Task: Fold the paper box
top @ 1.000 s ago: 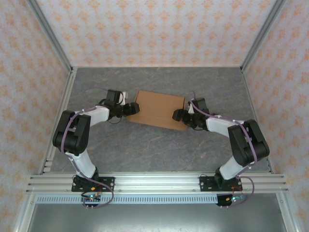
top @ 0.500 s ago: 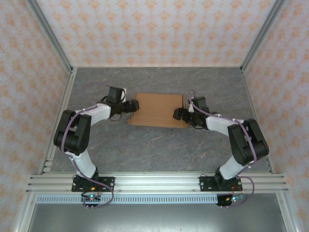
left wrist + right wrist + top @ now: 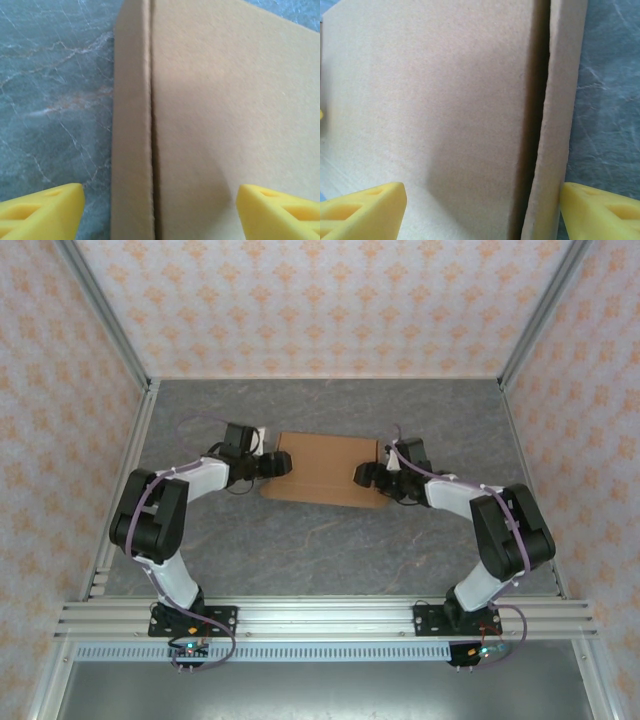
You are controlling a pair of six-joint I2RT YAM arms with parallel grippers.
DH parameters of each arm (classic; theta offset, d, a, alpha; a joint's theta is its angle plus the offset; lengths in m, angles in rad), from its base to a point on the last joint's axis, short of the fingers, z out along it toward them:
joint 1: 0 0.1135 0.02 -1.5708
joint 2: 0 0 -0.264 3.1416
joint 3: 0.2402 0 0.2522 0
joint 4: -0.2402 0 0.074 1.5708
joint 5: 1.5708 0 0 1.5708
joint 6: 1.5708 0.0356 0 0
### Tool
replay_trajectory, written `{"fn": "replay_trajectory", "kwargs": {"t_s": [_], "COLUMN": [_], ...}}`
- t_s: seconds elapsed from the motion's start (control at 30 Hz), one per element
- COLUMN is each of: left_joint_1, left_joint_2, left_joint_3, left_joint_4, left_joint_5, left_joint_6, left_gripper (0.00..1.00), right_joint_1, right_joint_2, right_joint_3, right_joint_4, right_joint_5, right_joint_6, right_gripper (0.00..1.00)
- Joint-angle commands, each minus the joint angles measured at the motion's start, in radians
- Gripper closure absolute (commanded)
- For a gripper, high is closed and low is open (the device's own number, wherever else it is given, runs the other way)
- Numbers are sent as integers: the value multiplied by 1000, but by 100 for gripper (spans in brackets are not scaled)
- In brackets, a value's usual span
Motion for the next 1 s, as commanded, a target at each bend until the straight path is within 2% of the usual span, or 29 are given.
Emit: {"fn": "replay_trajectory", "kwargs": {"t_s": [0.0,0.2,0.27,0.37,0.43,0.5,0.6,0.73,0.97], "left_joint_1": [-4,-4,-4,-4,-5,-6,-19,-54,-55], "left_joint_2": [-66,-107,-121,-151,-146,-103,-34,-2,-87], "left_joint_3": [-10,-24,-33,-48,-54,-29,5,10,-36], "left_joint_4": [-65,-90,-103,-122,-105,-103,-82,-77,-74], "left_joint_5": [38,86,21,-144,-186,-156,-60,-30,0], "left_joint_6": [1,-2,2,11,16,18,8,8,-8], "left_gripper": [21,22,22,21,19,18,18,18,22], "right_joint_1": [4,5,4,3,4,14,36,43,40], "right_joint_2": [-38,-70,-66,-57,-47,-29,9,40,-20], "right_joint_3": [40,47,50,69,76,81,87,73,79], "right_joint_4": [-33,-60,-78,-161,-184,-177,-135,-66,-75], "right_joint_5": [-29,-55,-23,113,170,180,116,54,-5], "right_joint_6": [-36,-63,-74,-88,-90,-88,-72,-35,-64], "right_gripper": [19,19,20,19,20,20,20,20,21]}}
